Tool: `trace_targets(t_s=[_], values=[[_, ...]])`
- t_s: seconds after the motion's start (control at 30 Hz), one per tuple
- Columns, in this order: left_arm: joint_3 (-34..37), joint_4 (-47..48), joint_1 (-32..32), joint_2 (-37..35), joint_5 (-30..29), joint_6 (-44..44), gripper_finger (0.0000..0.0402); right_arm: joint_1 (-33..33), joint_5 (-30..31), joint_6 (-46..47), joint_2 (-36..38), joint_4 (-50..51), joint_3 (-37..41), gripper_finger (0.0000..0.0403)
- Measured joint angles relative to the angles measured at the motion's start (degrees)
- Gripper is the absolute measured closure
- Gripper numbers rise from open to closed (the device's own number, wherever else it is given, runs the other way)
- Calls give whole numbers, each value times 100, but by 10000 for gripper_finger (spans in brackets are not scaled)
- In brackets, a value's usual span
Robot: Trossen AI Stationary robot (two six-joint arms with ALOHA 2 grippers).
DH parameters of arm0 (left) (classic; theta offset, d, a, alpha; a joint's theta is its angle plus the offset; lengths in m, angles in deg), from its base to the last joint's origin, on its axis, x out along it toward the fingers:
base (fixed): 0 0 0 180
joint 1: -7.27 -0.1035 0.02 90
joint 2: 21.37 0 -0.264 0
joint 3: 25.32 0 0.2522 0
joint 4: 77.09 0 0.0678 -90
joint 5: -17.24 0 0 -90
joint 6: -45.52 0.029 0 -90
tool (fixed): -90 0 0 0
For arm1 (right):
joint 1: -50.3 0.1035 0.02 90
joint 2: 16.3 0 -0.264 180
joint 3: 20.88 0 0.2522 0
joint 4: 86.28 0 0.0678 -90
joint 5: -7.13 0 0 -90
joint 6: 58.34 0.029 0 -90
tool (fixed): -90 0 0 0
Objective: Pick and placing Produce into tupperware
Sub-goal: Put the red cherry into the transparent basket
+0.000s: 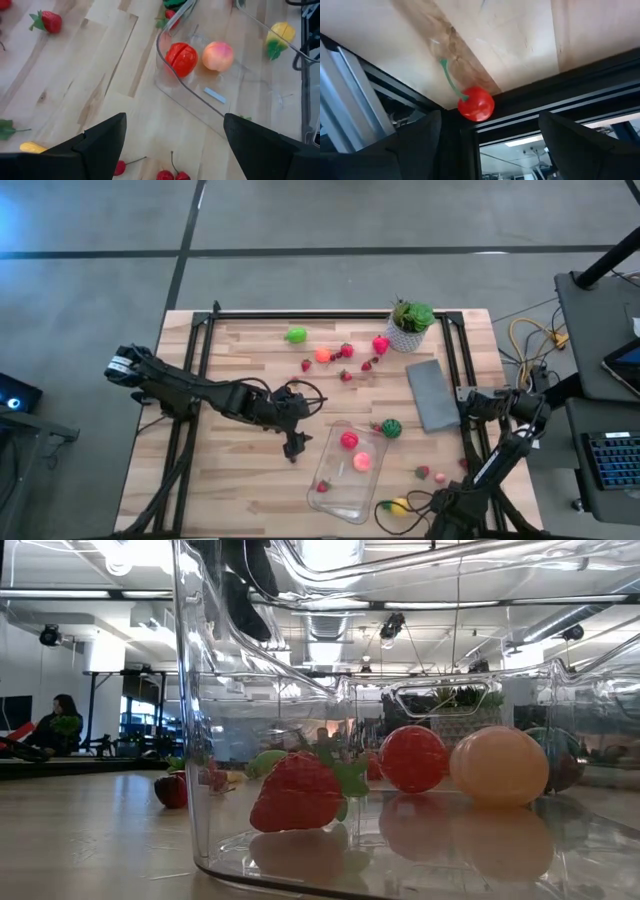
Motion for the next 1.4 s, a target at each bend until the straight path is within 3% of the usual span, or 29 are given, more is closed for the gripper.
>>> trace_targets(t_s=[0.3, 0.67, 1.4], values=[[0, 1, -109, 0, 2, 2, 82, -75, 31, -259, 29, -249, 8, 83], [0, 23, -185, -2, 7, 106, 82, -77, 5, 240, 38, -956, 303, 163], [-2, 71, -276, -5, 61, 146, 82, -66, -25, 266, 55, -1465, 579, 234]])
